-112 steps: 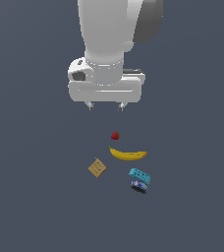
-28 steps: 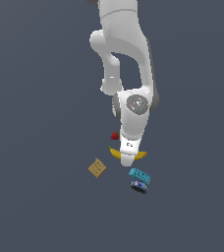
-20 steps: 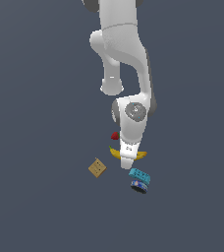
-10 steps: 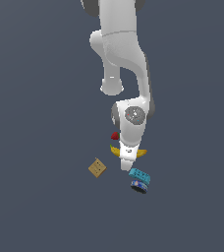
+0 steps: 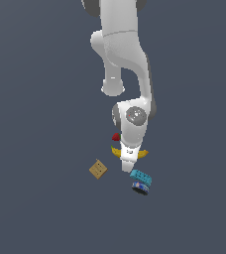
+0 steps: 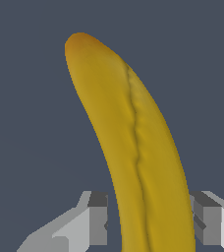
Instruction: Pick up a designated object from a clutter of objects.
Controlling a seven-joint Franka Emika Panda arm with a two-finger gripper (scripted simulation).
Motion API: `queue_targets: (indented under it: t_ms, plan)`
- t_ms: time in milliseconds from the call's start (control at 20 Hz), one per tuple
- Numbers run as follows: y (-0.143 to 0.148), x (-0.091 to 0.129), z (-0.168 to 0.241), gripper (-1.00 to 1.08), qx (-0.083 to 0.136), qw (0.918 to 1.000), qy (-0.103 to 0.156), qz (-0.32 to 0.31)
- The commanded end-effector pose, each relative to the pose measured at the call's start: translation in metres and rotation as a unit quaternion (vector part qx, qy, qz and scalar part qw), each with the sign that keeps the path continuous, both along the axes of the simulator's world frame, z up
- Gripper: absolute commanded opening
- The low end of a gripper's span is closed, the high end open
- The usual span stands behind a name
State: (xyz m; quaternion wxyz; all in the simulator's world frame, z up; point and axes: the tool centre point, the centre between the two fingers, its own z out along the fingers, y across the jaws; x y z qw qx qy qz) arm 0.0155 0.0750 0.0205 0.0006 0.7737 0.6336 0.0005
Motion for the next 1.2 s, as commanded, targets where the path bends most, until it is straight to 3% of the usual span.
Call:
queue_targets:
  t_ms: [0,500,1150]
  plan:
    - [-0.002,0.0,0.003,-1.0,0.0,1.0,-0.001,0.0]
    - [-0.024,0.0,0.051,-1.0,0.0,1.0,0.0,0.0]
    - [-0.083,0.001,0.183,-1.0,0.001,1.0,0.0,0.001]
